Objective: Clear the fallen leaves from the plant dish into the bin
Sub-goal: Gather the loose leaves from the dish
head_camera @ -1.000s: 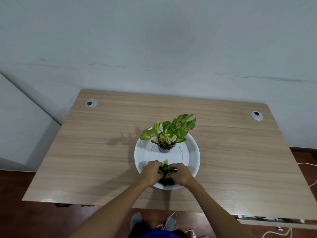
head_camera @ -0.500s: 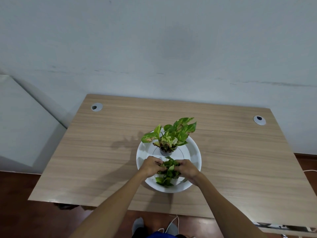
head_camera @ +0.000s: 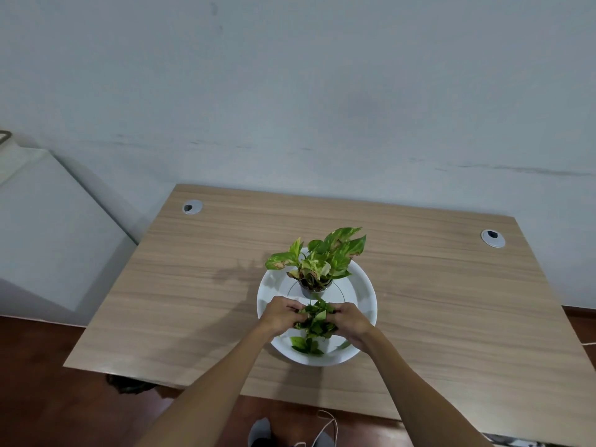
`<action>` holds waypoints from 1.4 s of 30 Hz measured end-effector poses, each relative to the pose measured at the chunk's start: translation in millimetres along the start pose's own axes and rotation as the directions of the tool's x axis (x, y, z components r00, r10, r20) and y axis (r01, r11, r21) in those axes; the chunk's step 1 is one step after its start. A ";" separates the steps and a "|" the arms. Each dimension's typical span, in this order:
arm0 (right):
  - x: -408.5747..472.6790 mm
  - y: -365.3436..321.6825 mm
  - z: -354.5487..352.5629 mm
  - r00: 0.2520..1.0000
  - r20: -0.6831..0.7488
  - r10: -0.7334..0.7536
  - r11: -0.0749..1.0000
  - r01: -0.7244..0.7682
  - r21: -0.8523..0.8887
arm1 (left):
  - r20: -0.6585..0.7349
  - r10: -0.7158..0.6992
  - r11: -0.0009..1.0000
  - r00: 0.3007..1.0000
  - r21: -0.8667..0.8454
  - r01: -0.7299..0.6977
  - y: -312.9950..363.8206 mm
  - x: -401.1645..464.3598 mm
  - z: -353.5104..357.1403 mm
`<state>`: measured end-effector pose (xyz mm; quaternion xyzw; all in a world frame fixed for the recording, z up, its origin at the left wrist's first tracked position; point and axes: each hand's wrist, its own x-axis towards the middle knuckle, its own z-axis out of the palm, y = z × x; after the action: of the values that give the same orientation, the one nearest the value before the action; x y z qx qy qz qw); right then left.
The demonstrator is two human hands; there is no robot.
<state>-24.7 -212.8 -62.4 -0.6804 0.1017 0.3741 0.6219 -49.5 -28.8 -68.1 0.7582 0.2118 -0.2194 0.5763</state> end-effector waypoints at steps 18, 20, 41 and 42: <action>-15.9 19.5 -2.0 0.998 0.040 -0.050 0.999 0.050 0.014 | -0.121 -0.051 0.996 0.991 -0.079 0.041 -14.5 -28.0 21.0; -17.0 18.7 -1.3 0.998 0.045 -0.053 0.997 0.051 0.050 | -0.122 -0.047 0.994 0.991 -0.102 0.035 -13.3 -28.6 20.5; -18.4 2.2 80.6 0.994 -0.021 -0.105 0.992 0.106 0.071 | -0.052 0.048 0.988 0.998 -0.147 -0.055 -34.5 -35.4 -58.2; -18.4 0.3 89.7 0.994 -0.018 -0.111 0.991 0.112 0.069 | -0.053 0.055 0.987 0.997 -0.150 -0.062 -38.0 -36.8 -66.9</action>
<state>-72.0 -136.2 -46.2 -0.6654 0.0809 0.3300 0.6647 -95.4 42.7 -60.5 0.7232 0.2193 -0.1672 0.6332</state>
